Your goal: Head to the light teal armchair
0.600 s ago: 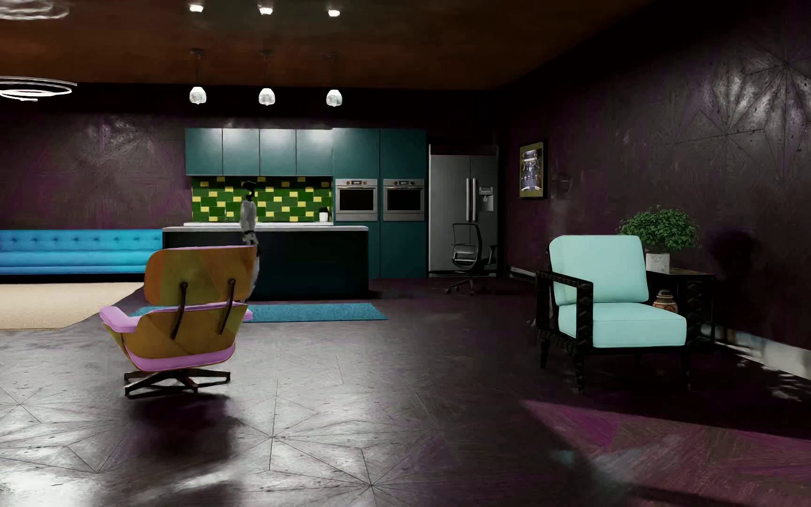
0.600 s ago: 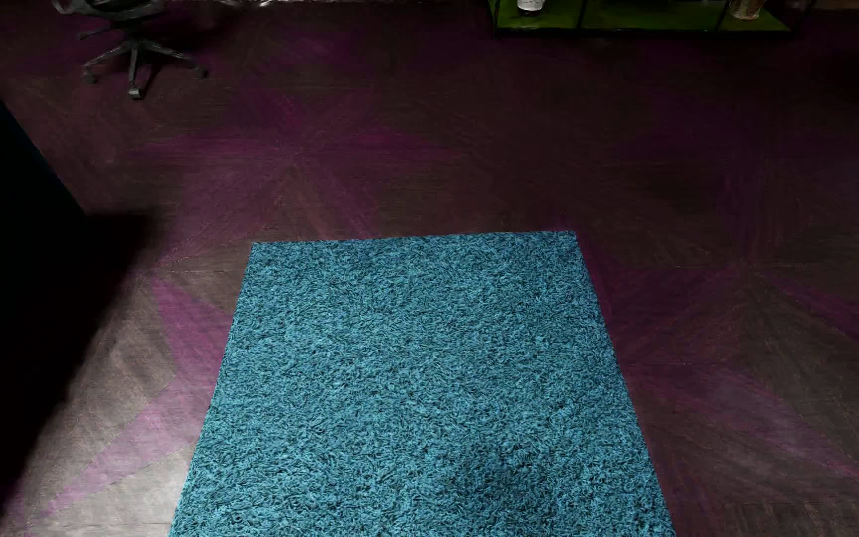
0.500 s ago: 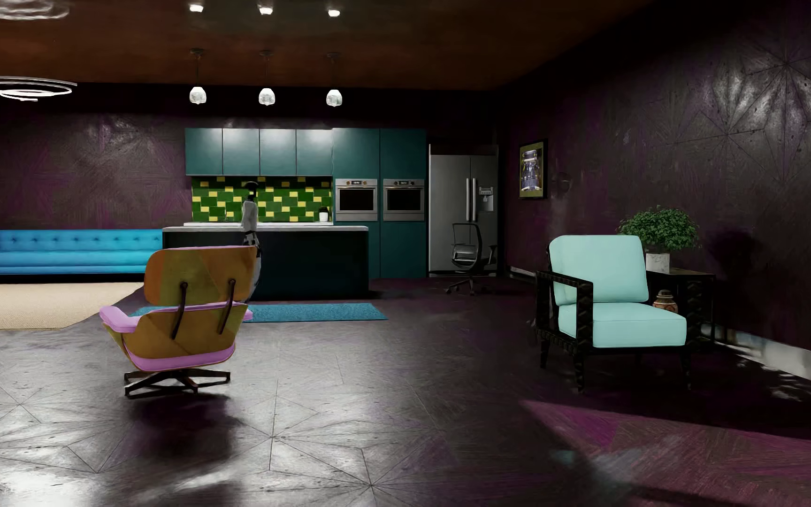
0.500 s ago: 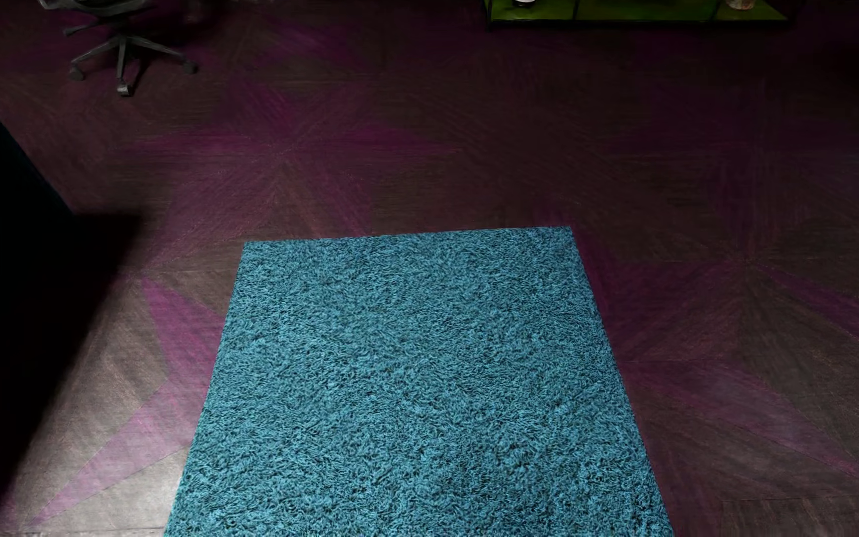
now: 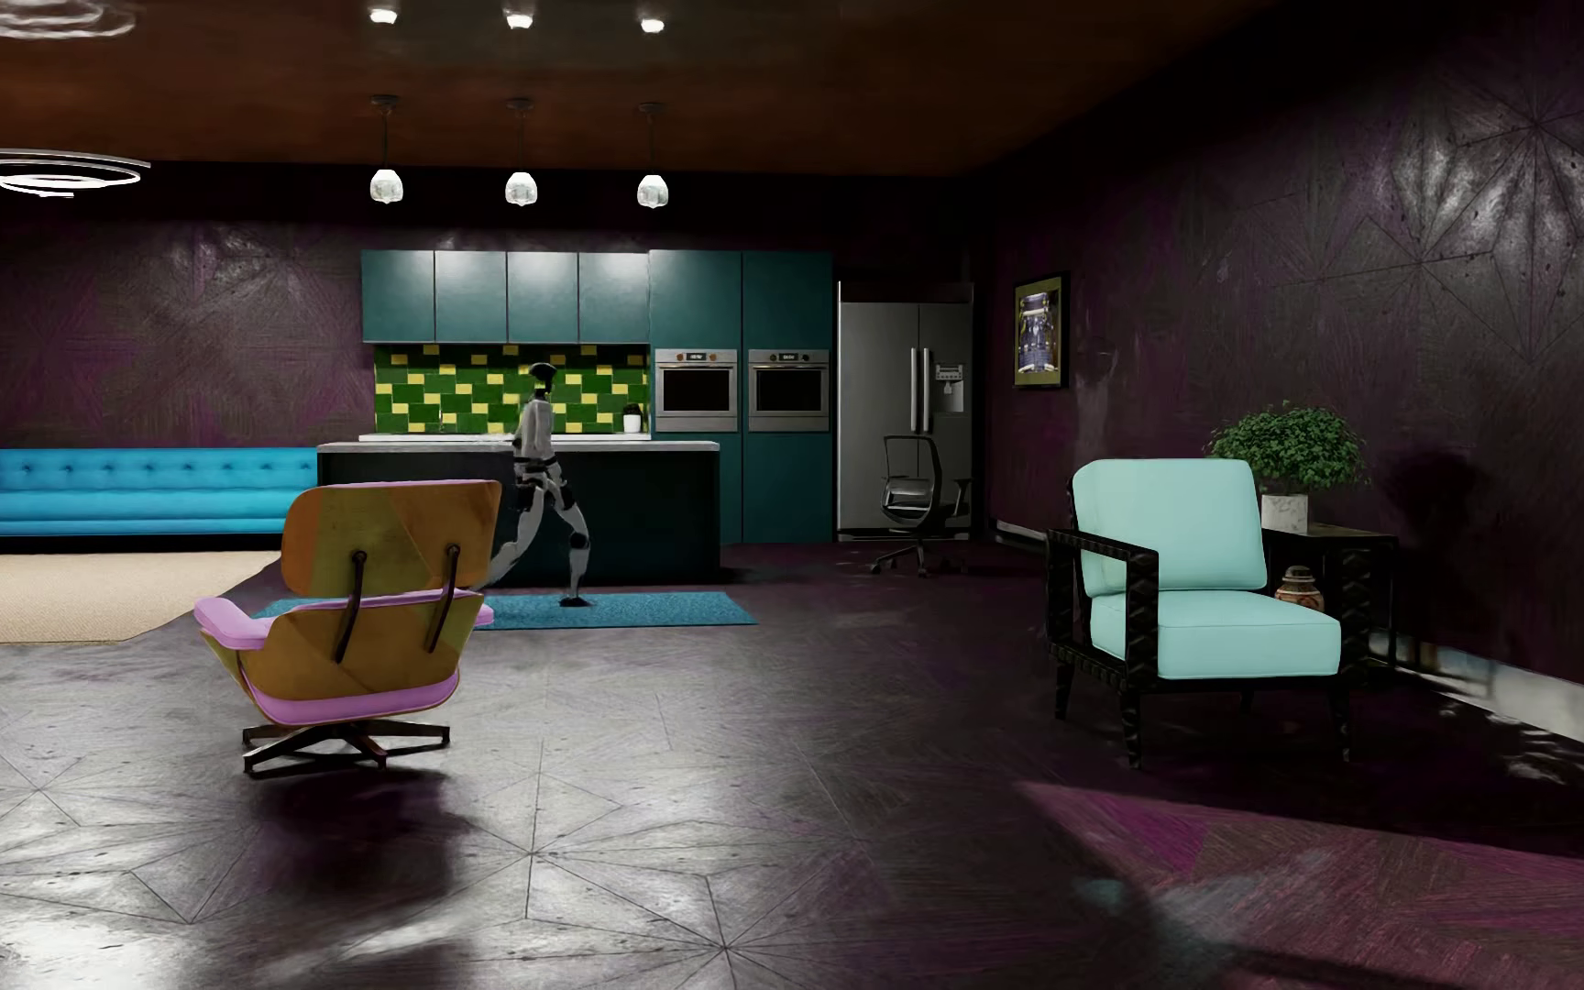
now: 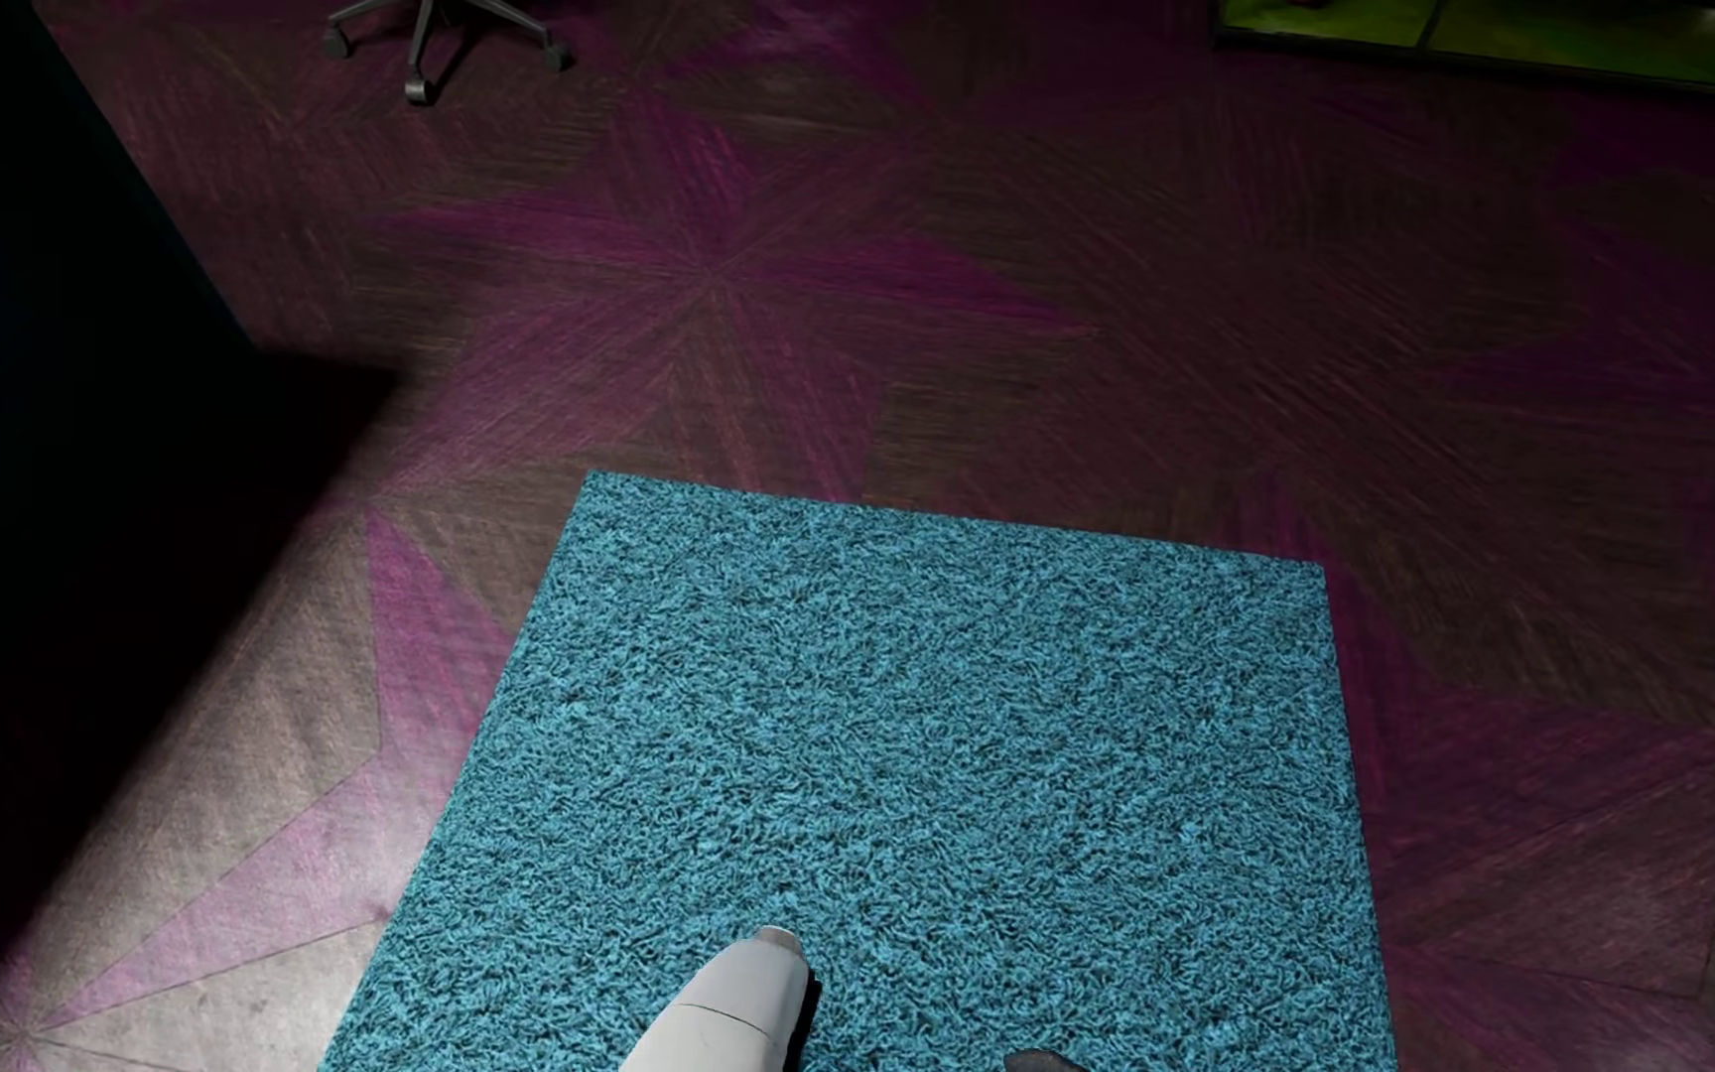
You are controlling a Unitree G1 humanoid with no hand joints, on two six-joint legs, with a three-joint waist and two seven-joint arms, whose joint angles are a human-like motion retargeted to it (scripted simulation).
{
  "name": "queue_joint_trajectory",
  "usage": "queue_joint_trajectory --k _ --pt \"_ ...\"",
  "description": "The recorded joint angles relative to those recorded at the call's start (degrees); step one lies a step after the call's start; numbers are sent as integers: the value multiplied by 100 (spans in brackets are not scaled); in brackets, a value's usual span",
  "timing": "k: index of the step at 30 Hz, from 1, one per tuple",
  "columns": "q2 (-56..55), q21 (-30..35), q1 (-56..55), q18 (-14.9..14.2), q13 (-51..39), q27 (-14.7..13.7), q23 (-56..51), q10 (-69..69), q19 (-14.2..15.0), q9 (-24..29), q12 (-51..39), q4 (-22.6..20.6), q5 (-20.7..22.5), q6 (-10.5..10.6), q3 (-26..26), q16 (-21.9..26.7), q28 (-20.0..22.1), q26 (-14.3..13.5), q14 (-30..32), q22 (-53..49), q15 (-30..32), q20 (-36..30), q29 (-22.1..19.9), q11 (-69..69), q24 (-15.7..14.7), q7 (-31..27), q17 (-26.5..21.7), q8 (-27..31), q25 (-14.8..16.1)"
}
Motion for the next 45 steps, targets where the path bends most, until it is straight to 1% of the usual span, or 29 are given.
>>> queue_joint_trajectory --k 1,4,7,8,11,12,14,15,17,18,20,22,23,26,29,30,31,32,33,34,35,37,38,40,41,42,43,44,45 --pt "-30 2 -37 0 108 0 221 369 0 -21 -67 -106 -190 -152 71 10 0 0 -141 112 525 -148 0 265 0 0 106 0 0" --pt "-822 213 717 0 654 0 307 702 0 -42 -173 -434 -359 -140 -370 -52 0 0 -836 78 2955 184 0 2616 0 0 117 0 0" --pt "-2743 111 1940 0 996 0 458 138 0 68 -427 -547 -175 85 -1225 -112 0 0 -1209 -506 2915 324 0 5261 0 0 101 0 0" --pt "-3329 -11 2395 0 1178 0 351 -203 0 66 -533 -536 -98 177 -1595 -78 0 0 -1242 -760 2940 275 0 5108 0 0 37 0 0" --pt "-4224 262 3976 0 1438 0 495 -1172 0 122 -688 -348 78 403 -2472 40 0 0 -1454 -1397 4183 570 0 2216 0 0 -87 0 0" --pt "-4425 235 4339 0 1553 0 446 -1362 0 73 -806 -328 61 409 -2676 108 0 0 -1680 -1558 3812 586 0 1195 0 0 -117 0 0" --pt "-4636 273 4979 0 1672 0 624 -1503 0 -49 -1068 -342 72 432 -2795 201 0 0 -2139 -1648 1207 630 0 112 0 0 -91 0 0" --pt "-4770 390 5127 0 1696 0 665 -1414 0 -68 -1113 -326 8 442 -2973 164 0 0 -2229 -1587 916 777 0 184 0 0 -93 0 0" --pt "-5127 487 5364 0 1750 0 741 -961 0 -56 -1067 -141 181 629 -3142 45 0 0 -1613 -1330 3307 929 0 761 0 0 -64 0 0" --pt "-5135 569 5322 0 1710 0 829 -380 0 -24 -915 59 339 806 -3187 -81 0 0 -749 -1138 3950 992 0 1260 0 0 -51 0 0" --pt "-4578 414 4545 0 1707 0 913 1755 0 -83 -554 259 692 888 -2873 -208 0 0 1144 -837 3837 798 0 1622 0 0 -12 0 0" --pt "-3540 377 3503 0 1505 0 666 3567 0 51 -335 424 819 883 -2378 -195 0 0 -248 -736 3119 416 0 1383 0 0 -67 0 0" --pt "-2994 452 2972 0 1318 0 547 3765 0 71 -244 345 721 704 -2018 -149 0 0 -889 -640 2728 324 0 1150 0 0 -87 0 0" --pt "-1487 420 1889 0 732 0 30 1832 0 18 115 344 433 338 -1073 -40 0 0 -1102 -457 1416 393 0 342 0 0 -281 0 0" --pt "-492 -148 1436 0 148 0 -121 -1005 0 -203 255 414 289 215 -642 54 0 0 159 -256 286 292 0 -15 0 0 -366 0 0" --pt "-309 -393 1204 0 26 0 -140 -3377 0 -289 262 422 299 163 -646 64 0 0 695 -174 209 318 0 -10 0 0 -360 0 0" --pt "-147 -434 972 0 -34 0 -287 -1449 0 -294 255 421 178 126 -494 92 0 0 234 -181 351 224 0 116 0 0 -454 0 0" --pt "97 -751 868 0 86 0 -440 -918 0 -223 213 255 5 34 -333 107 0 0 293 -102 698 121 0 357 0 0 -458 0 0" --pt "25 -908 750 0 208 0 -353 -408 0 -315 215 134 -161 -75 -226 102 0 0 582 7 1428 91 0 951 0 0 -351 0 0" --pt "-188 -968 924 0 393 0 -169 60 0 -278 197 -154 -421 -264 -197 91 0 0 378 153 2597 107 0 1986 0 0 -167 0 0" --pt "-861 -882 1135 0 553 0 -80 137 0 -283 120 -349 -389 -243 -331 51 0 0 69 195 3528 208 0 3461 0 0 -101 0 0" --pt "-2221 -314 2091 0 627 0 140 -133 0 -60 5 -520 -470 -193 -679 22 0 0 -347 -113 3181 320 0 5754 0 0 -24 0 0" --pt "-2830 -313 2555 0 774 0 276 -361 0 -50 -42 -392 -311 -13 -1021 7 0 0 -408 -352 3107 340 0 5798 0 0 91 0 0" --pt "-3622 117 3425 0 1075 0 474 -799 0 58 -272 -241 -192 198 -1715 106 0 0 -571 -817 3805 276 0 4023 0 0 50 0 0" --pt "-3956 -104 3756 0 1253 0 626 -1039 0 -20 -335 -246 -194 233 -1982 119 0 0 -674 -1076 4056 420 0 2681 0 0 107 0 0" --pt "-4024 -131 4231 0 1386 0 776 -1269 0 -72 -377 -230 -132 249 -2143 165 0 0 -858 -1294 3463 521 0 1285 0 0 104 0 0" --pt "-4010 37 4584 0 1484 0 800 -1443 0 -174 -446 -338 -85 177 -2226 236 0 0 -1100 -1501 1451 718 0 548 0 0 68 0 0" --pt "-4132 164 4780 0 1613 0 802 -1448 0 -320 -472 -371 -131 142 -2284 318 0 0 -1429 -1650 3072 891 0 -1493 0 0 7 0 0" --pt "-4245 290 4952 0 1728 0 861 -1424 0 -365 -506 -456 -131 99 -2355 354 0 0 -1638 -1651 3292 1045 0 -1657 0 0 -22 0 0"
